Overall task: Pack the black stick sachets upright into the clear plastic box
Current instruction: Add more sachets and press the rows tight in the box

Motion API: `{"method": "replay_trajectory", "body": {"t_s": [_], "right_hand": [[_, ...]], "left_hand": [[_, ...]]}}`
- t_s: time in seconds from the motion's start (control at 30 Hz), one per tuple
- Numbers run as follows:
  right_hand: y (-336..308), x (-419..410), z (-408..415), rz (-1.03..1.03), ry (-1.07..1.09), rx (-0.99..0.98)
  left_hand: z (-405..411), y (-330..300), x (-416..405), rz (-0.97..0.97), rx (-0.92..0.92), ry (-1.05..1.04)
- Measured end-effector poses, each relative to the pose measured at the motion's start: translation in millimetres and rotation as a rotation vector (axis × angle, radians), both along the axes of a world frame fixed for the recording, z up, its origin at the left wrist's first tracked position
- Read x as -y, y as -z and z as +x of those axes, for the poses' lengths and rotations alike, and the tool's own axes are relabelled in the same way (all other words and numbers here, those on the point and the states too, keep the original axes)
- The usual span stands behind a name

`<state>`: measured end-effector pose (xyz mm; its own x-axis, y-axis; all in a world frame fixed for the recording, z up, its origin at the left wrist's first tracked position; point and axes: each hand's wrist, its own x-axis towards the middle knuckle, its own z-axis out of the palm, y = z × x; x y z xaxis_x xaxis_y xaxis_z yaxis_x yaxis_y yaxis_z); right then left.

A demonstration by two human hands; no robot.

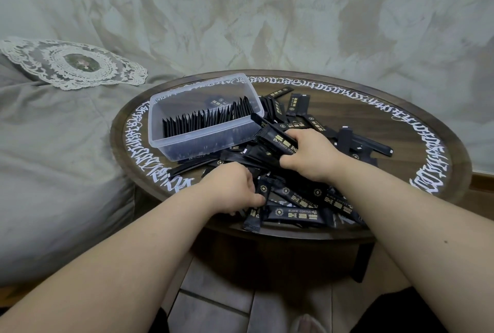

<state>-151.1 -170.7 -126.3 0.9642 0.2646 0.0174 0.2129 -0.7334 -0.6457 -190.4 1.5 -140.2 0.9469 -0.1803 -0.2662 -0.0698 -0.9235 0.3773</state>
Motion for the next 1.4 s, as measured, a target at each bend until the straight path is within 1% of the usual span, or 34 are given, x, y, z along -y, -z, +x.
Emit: {"method": "replay_trajectory", "body": {"t_s": [0.13, 0.33, 0.43, 0.47, 0.53, 0.6, 0.67, 0.7, 0.8, 0.83, 0.93, 1.0, 1.1, 1.17, 1.27, 1.33, 1.4], "right_hand": [[-4.8, -1.3, 0.1, 0.062, -0.031, -0.02], [-10.8, -11.6, -1.4, 0.362, 0.037, 0.002], [-11.0, -24.4, -2.9, 0.443, 0.031, 0.016], [-9.8, -27.9, -2.5, 0.454, 0.024, 0.017], [-7.4, -31.8, -1.2, 0.486, 0.028, 0.022], [-5.8, -33.0, -0.3, 0.541, 0.049, 0.018], [-4.4, -34.1, -0.3, 0.555, 0.063, 0.021], [-3.4, -34.9, -0.3, 0.55, 0.073, 0.025], [-2.4, -36.4, 0.5, 0.531, 0.098, 0.044], [-2.9, -36.0, 0.5, 0.514, 0.099, 0.051], [-3.3, -29.5, 1.2, 0.396, 0.091, 0.072], [-2.0, -21.1, 2.2, 0.302, 0.084, 0.096], [2.1, -7.5, 3.2, 0.113, 0.038, 0.142], [6.5, -0.6, 2.8, -0.043, -0.017, 0.167], [12.6, 4.7, 3.0, -0.203, -0.063, 0.181], [14.3, 4.6, 3.7, -0.252, -0.07, 0.186], [15.8, 3.1, 3.9, -0.283, -0.086, 0.192]], "left_hand": [[3.3, -6.5, -10.9, -0.19, 0.033, -0.095], [7.1, -16.2, -19.9, -0.689, 0.18, -0.322], [11.8, -18.5, -11.6, -0.93, 0.225, -0.372], [13.6, -18.4, -9.3, -0.973, 0.249, -0.374], [15.6, -18.6, -6.8, -0.988, 0.301, -0.37], [16.1, -19.6, -7.1, -0.94, 0.339, -0.358], [15.1, -21.0, -7.7, -0.849, 0.38, -0.339], [15.1, -20.8, -8.7, -0.762, 0.422, -0.32], [15.1, -20.7, -13.4, -0.4, 0.583, -0.24], [14.6, -21.6, -15.8, -0.319, 0.62, -0.225], [16.6, -22.5, -28.1, -0.167, 0.689, -0.204], [17.2, -19.8, -37.4, -0.067, 0.66, -0.169], [12.4, -13.6, -50.5, 0.127, 0.479, -0.127], [7.7, -8.4, -58.4, 0.241, 0.41, -0.133], [2.5, -2.1, -67.5, 0.322, 0.34, -0.163], [1.1, 3.1, -70.6, 0.351, 0.291, -0.169], [2.5, 8.5, -73.1, 0.327, 0.295, -0.175]]}}
